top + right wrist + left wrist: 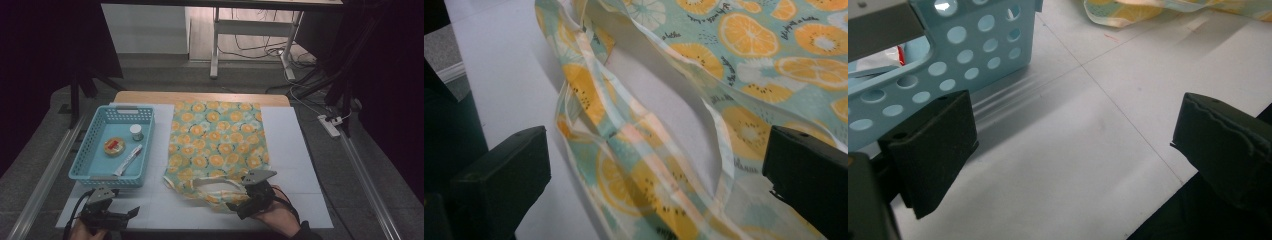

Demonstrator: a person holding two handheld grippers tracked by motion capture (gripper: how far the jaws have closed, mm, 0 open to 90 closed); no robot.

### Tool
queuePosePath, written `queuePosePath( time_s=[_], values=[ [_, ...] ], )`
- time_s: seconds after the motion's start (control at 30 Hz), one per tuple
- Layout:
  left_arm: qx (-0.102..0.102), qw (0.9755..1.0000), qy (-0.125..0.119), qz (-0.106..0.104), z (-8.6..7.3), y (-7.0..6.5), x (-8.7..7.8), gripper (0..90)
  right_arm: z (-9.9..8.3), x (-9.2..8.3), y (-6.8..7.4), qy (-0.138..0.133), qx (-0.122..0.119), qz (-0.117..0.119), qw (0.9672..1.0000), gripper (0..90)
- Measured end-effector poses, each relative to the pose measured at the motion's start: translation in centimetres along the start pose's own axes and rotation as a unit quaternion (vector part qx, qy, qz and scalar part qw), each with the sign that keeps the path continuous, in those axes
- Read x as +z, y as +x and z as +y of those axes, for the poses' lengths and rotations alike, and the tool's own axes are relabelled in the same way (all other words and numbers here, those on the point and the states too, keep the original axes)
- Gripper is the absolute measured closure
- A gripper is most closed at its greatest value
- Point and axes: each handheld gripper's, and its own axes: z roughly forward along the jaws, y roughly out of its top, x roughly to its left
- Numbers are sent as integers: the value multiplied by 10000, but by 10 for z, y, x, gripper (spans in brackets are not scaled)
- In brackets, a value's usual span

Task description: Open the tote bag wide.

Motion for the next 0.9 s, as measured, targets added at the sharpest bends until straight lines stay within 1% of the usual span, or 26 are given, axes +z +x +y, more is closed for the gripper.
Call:
queuePosePath(
  time_s=[0.03, 0.13, 0.17, 0.27, 0.43, 0.57, 0.6, 0.63, 0.67, 0.77, 0.8, 0.83, 0.87, 0.9],
  values=[
    [-3, 10000, 2, -3, 0, 0, 0, 39, 4, 5, -1, 41, -6, 20, 10000, 0],
    [-3, 10000, -3, -17, 0, 0, 0, 39, 7, 9, -1, 74, -30, 26, 10000, 0],
    [-3, 10000, -4, -19, 0, 0, 0, 39, 11, 15, -2, 115, -53, 41, 9999, 6],
    [-4, 10000, -4, -23, 0, 0, 0, 39, 14, 20, -2, 156, -73, 50, 9998, 13],
    [-7, 10000, -7, -31, 0, 1, 0, 39, 21, 41, -1, 335, -216, 62, 9992, 38],
    [-7, 10000, -9, -42, 0, 1, 0, 39, 21, 54, 0, 532, -326, 96, 9980, 62],
    [-7, 10000, -9, -44, 0, 1, 0, 39, 21, 57, 1, 600, -380, 73, 9974, 62],
    [-6, 10000, -11, -45, 0, 1, 0, 39, 21, 57, 1, 600, -380, 73, 9974, 62],
    [1, 10000, -18, -47, 0, 1, -1, 40, 18, 64, 1, 663, -355, 178, 9970, 68],
    [6, 10000, -19, -51, 0, 1, -1, 40, 17, 66, 3, 751, -399, 251, 9961, 82],
    [8, 10000, -18, -52, 0, 1, -1, 40, 16, 67, 5, 767, -493, 203, 9956, 92],
    [8, 10000, -17, -52, 0, 1, -1, 40, 16, 67, 5, 767, -493, 203, 9956, 92],
    [10, 10000, -25, -49, 0, 0, 0, 40, 16, 67, 5, 775, -516, 188, 9955, 112],
    [16, 10000, -32, -49, 0, 0, -1, 40, 16, 65, 5, 780, -574, 203, 9951, 189]
  ],
)
